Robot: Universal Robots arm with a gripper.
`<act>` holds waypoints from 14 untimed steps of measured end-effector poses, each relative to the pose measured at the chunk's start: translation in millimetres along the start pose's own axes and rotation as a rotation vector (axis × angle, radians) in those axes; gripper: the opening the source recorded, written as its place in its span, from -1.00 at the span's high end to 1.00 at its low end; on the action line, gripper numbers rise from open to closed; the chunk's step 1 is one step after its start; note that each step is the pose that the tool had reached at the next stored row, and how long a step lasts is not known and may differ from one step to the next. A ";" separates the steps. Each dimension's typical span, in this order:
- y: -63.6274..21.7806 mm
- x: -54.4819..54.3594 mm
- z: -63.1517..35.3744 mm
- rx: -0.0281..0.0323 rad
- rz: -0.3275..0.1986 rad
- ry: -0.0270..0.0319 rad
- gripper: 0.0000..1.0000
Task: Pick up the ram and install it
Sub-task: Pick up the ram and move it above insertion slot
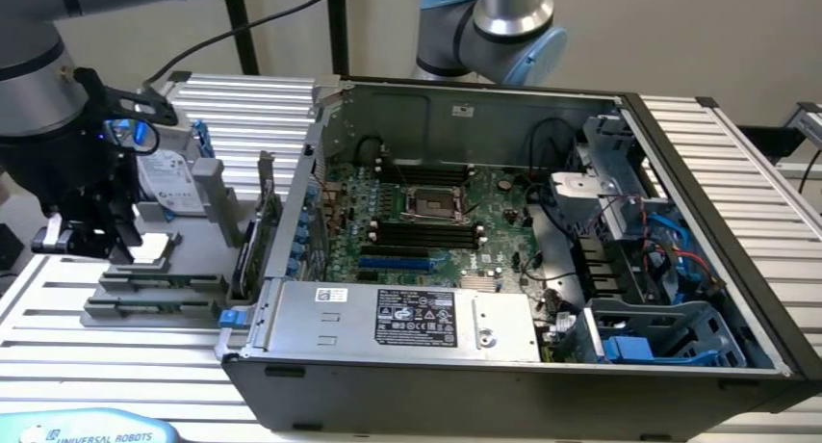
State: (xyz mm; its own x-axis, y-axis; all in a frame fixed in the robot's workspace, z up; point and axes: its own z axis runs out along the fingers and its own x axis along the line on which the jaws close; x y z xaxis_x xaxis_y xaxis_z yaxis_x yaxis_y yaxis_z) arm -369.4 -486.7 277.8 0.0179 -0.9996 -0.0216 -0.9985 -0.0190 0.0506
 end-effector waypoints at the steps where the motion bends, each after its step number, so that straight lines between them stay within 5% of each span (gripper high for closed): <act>1: -0.1 0.3 1.8 0.0000 -0.001 0.0001 0.39; 14: -1.3 4.5 25.2 -0.0004 -0.014 0.0008 0.39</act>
State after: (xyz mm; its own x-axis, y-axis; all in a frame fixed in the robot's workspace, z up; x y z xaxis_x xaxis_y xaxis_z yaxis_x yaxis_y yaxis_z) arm -369.3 -490.6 252.4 0.0324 -0.9992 -0.0216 -0.9982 -0.0335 0.0506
